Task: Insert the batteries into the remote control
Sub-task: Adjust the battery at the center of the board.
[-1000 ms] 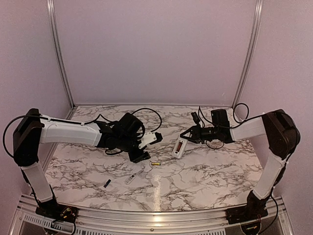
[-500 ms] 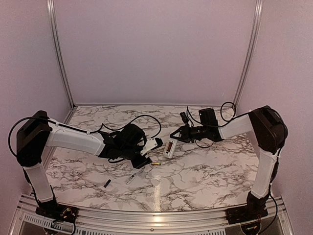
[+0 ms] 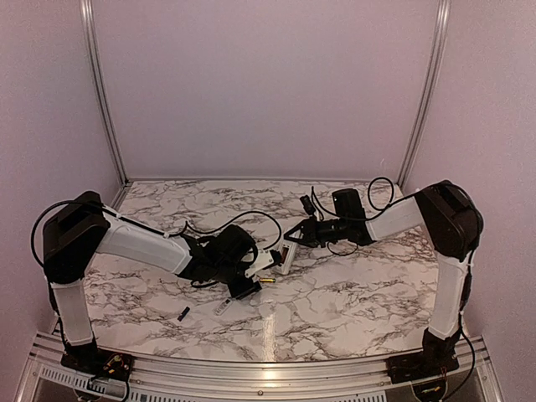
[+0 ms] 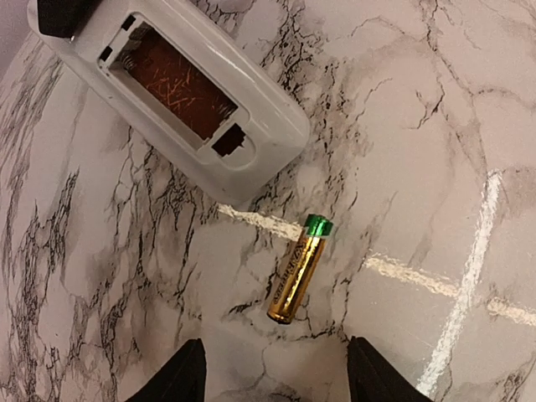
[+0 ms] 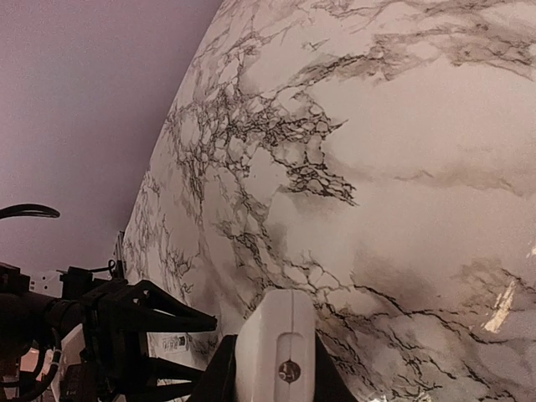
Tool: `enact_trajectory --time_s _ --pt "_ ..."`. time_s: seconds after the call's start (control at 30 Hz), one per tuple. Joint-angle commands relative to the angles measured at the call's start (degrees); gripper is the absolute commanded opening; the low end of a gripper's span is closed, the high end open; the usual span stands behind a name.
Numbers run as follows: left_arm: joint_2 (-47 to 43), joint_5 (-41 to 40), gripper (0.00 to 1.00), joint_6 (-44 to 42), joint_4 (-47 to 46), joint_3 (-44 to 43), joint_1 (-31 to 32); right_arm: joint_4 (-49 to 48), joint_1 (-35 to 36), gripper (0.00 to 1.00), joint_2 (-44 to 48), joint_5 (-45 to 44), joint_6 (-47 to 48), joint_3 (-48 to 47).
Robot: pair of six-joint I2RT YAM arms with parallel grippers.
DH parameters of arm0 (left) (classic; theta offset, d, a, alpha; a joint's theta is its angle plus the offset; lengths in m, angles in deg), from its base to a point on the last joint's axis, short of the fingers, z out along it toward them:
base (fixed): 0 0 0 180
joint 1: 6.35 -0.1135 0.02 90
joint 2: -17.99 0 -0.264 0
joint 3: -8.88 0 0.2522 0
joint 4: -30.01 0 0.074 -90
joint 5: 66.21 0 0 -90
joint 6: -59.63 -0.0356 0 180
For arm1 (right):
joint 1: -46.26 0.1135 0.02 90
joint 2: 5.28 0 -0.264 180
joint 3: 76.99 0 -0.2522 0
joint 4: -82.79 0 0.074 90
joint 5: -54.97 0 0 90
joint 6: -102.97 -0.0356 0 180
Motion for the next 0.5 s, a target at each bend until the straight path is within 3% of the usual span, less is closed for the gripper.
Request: enact_trajectory --time_s 0.0,0.47 --pt "1.9 -1.3 0.59 0.3 -0.8 -0.5 0.2 -0.6 1.1 0.00 -1.7 -0.4 0.4 -1.6" --pt "4.8 -5.0 0.56 1.0 -1.6 -1.9 -0.5 0.8 1.7 0.00 0.2 -0.1 1.0 1.3"
